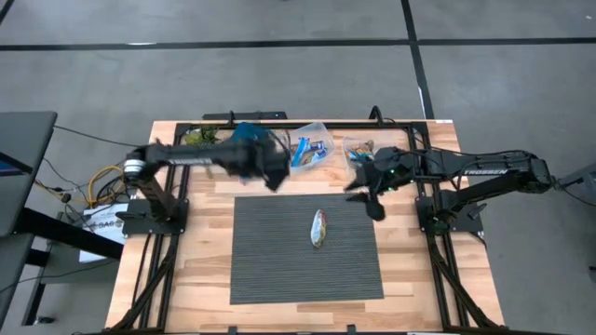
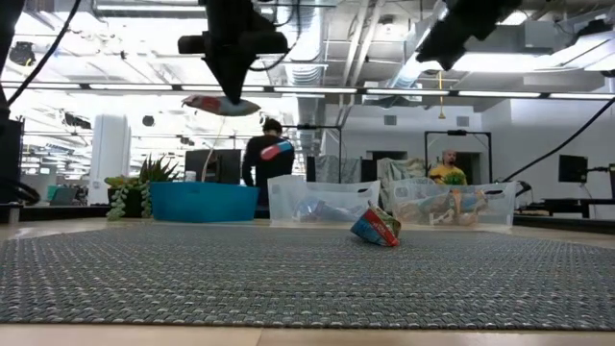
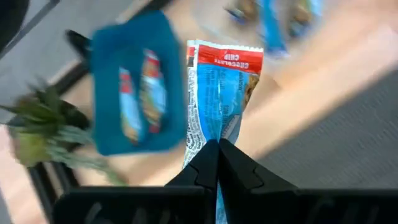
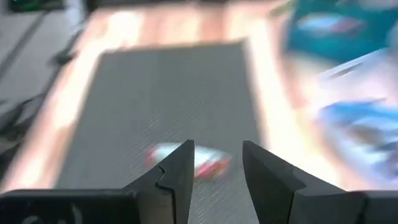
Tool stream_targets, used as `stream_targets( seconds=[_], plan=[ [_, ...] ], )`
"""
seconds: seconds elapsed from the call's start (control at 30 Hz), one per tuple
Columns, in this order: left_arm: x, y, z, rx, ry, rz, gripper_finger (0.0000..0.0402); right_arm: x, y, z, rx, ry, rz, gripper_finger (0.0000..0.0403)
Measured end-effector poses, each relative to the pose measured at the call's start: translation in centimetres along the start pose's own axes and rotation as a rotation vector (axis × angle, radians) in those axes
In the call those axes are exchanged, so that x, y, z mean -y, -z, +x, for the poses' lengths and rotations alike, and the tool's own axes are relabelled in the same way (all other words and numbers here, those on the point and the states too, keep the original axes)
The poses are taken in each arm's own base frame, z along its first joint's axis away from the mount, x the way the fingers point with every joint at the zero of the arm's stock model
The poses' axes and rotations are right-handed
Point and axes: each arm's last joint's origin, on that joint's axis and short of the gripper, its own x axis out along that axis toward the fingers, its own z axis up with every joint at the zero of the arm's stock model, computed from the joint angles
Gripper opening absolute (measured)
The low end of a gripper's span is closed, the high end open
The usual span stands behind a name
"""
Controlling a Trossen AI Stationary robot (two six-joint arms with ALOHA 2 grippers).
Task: Pick and place Granola Bars by type
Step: Put the red granola bar into the blue bin
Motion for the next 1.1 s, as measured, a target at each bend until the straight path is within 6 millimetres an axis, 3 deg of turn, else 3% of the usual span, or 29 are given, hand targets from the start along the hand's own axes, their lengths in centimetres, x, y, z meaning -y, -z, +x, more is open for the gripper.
stream_targets(
  seconds=[0.23,0.4,0.53,0.77,1.1],
  plan=[
    [-6.2,-4.4,2.2,0.014,-0.03,-0.091,0.0,1.2,-1.9,-0.4,0.19,0.308,0.002,0.0126],
    [-8.8,-6.9,4.8,0.012,-0.004,-0.155,0.0,2.4,-1.9,-0.7,0.202,0.372,0.038,0.0126],
    [-10.7,-7.8,6.1,-0.03,0.003,-0.218,0.0,2.9,-1.7,-0.8,0.185,0.385,0.051,0.0126],
    [-11.8,-7.8,6.5,-0.049,-0.044,-0.231,0.001,3.1,-1.5,-0.8,0.171,0.382,0.056,0.0126],
    [-12.0,-7.9,6.6,-0.057,-0.031,-0.217,0.0098,3.1,-1.5,-0.8,0.17,0.377,0.056,0.0126]
  ],
)
